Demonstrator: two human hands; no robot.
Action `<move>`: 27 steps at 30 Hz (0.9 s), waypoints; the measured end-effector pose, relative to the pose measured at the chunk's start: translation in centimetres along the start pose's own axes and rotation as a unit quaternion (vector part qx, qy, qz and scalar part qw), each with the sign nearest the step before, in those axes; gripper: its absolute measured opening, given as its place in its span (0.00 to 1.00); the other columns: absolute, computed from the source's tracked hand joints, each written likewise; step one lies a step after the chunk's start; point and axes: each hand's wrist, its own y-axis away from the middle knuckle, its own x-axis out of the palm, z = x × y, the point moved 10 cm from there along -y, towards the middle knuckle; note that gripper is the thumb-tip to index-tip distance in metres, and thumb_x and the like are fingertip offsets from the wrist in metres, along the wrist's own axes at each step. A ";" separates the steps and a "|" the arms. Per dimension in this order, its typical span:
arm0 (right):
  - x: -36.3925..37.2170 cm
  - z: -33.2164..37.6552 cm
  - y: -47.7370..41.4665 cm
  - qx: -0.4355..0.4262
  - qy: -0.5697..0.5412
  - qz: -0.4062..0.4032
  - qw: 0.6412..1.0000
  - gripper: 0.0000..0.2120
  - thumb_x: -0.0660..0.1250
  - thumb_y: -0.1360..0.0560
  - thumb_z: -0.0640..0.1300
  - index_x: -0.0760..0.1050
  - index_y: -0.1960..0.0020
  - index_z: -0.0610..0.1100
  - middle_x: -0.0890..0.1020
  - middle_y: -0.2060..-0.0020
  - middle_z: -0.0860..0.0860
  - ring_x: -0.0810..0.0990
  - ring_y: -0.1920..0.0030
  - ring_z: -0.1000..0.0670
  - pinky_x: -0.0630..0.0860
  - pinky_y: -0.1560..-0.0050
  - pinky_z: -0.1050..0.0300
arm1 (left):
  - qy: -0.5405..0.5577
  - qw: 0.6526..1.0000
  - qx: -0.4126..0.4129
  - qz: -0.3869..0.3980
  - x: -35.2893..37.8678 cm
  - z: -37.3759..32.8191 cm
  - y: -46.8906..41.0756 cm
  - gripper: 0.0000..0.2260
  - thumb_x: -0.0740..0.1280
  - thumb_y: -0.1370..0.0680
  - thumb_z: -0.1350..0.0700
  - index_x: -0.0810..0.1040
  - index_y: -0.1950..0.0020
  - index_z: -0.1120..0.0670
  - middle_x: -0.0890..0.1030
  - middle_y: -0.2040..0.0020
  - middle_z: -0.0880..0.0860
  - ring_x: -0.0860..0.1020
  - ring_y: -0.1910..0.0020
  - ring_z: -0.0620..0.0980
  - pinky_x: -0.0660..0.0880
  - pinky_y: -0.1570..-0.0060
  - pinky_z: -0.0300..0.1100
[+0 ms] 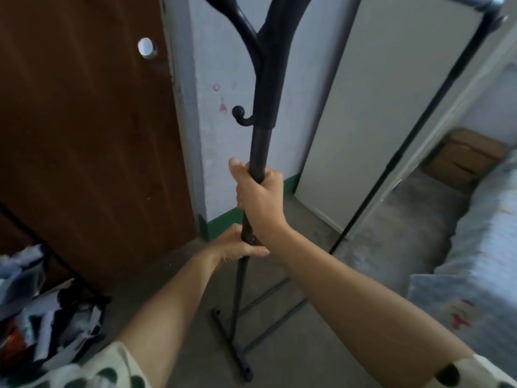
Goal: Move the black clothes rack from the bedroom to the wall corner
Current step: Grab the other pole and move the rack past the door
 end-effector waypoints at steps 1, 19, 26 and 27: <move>-0.2 -0.1 0.2 0.000 0.000 -0.028 1.000 0.18 0.69 0.25 0.48 0.65 0.68 0.45 0.65 0.77 0.51 0.63 0.77 0.52 0.62 0.75 0.57 | -0.003 1.000 0.006 0.020 0.1 0.2 -0.1 0.15 0.74 0.44 0.48 0.80 0.58 0.45 0.84 0.57 0.49 0.80 0.53 0.46 0.76 0.49 0.46; -1.9 0.7 -0.6 -0.062 0.009 -0.108 0.992 0.21 0.67 0.27 0.39 0.63 0.75 0.48 0.66 0.81 0.55 0.63 0.80 0.54 0.62 0.78 0.62 | 0.021 0.993 0.033 -0.110 0.7 0.5 -1.3 0.08 0.63 0.31 0.67 0.74 0.69 0.69 0.72 0.72 0.61 0.71 0.72 0.54 0.67 0.70 0.45; -5.3 1.0 -2.1 -0.054 0.008 -0.085 0.995 0.19 0.66 0.29 0.40 0.63 0.75 0.47 0.65 0.81 0.54 0.63 0.81 0.53 0.62 0.78 0.62 | 0.020 0.993 0.034 -0.107 3.4 -1.1 -3.4 0.09 0.63 0.30 0.66 0.71 0.70 0.62 0.70 0.73 0.59 0.69 0.73 0.53 0.66 0.72 0.41; -5.7 1.0 -2.2 -0.052 0.005 -0.081 0.995 0.19 0.66 0.29 0.39 0.63 0.75 0.46 0.65 0.81 0.54 0.63 0.81 0.53 0.62 0.78 0.62 | 0.023 0.993 0.032 -0.108 3.9 -1.2 -3.7 0.09 0.63 0.30 0.66 0.70 0.71 0.62 0.69 0.74 0.58 0.68 0.74 0.52 0.66 0.75 0.39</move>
